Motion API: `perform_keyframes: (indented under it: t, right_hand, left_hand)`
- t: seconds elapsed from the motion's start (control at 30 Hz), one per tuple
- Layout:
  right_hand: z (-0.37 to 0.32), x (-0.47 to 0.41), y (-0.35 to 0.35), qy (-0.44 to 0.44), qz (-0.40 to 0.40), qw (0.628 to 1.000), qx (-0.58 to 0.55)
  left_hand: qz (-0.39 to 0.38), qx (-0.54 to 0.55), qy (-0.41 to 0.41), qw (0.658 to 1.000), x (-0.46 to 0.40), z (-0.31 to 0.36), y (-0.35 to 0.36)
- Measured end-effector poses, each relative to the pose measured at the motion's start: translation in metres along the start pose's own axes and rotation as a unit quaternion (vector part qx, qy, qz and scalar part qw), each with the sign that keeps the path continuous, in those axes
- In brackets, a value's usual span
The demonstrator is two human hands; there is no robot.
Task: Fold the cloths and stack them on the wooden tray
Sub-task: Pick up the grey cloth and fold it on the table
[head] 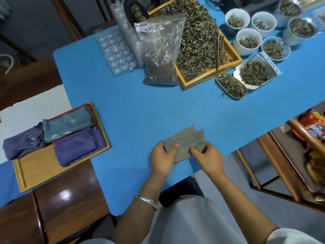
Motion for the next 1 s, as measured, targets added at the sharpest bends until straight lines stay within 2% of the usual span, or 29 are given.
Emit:
perform_keyframes:
  t: [0.1,0.23,0.27,0.37,0.4,0.43,0.5,0.6,0.8,1.0]
  right_hand:
    - [-0.002,-0.005,-0.01,0.037,0.001,0.999,-0.023]
    - [-0.014,-0.006,-0.008,0.105,-0.124,0.974,-0.16]
    - [-0.018,-0.003,-0.005,0.137,-0.174,0.951,-0.215]
    - [-0.033,0.01,0.007,0.257,-0.325,0.836,-0.361]
    - [-0.04,0.014,0.01,0.274,-0.355,0.81,-0.377]
    - [-0.047,0.016,0.011,0.274,-0.371,0.802,-0.379]
    - [-0.063,0.019,0.017,0.25,-0.376,0.814,-0.366]
    - [-0.092,0.028,0.034,0.201,-0.382,0.838,-0.334]
    - [-0.148,0.07,0.081,0.122,-0.421,0.849,-0.296]
    - [-0.177,0.126,0.143,0.042,-0.463,0.868,-0.172]
  left_hand:
    - [-0.076,0.151,-0.002,0.986,0.003,0.001,-0.005]
    - [-0.158,0.252,-0.022,0.955,0.011,0.0,-0.019]
    - [-0.172,0.281,-0.031,0.944,0.014,0.001,-0.023]
    - [-0.184,0.345,-0.032,0.92,0.021,0.002,-0.041]
    - [-0.181,0.352,-0.029,0.918,0.023,0.002,-0.048]
    - [-0.174,0.352,-0.028,0.919,0.026,0.0,-0.057]
    - [-0.146,0.346,-0.03,0.926,0.03,-0.005,-0.075]
    - [-0.059,0.351,-0.05,0.933,0.034,-0.018,-0.105]
    - [0.075,0.412,-0.081,0.905,0.059,-0.063,-0.161]
    - [0.203,0.382,-0.085,0.898,0.078,-0.119,-0.234]
Point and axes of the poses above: each hand's wrist, its own x-axis away from the middle knuckle, its own y-axis out of the palm, z = x × y, the point moved 4 cm from there along -x, towards the middle knuckle, and after that the axes turned 13 degrees about -x, right-handed, at the moved point
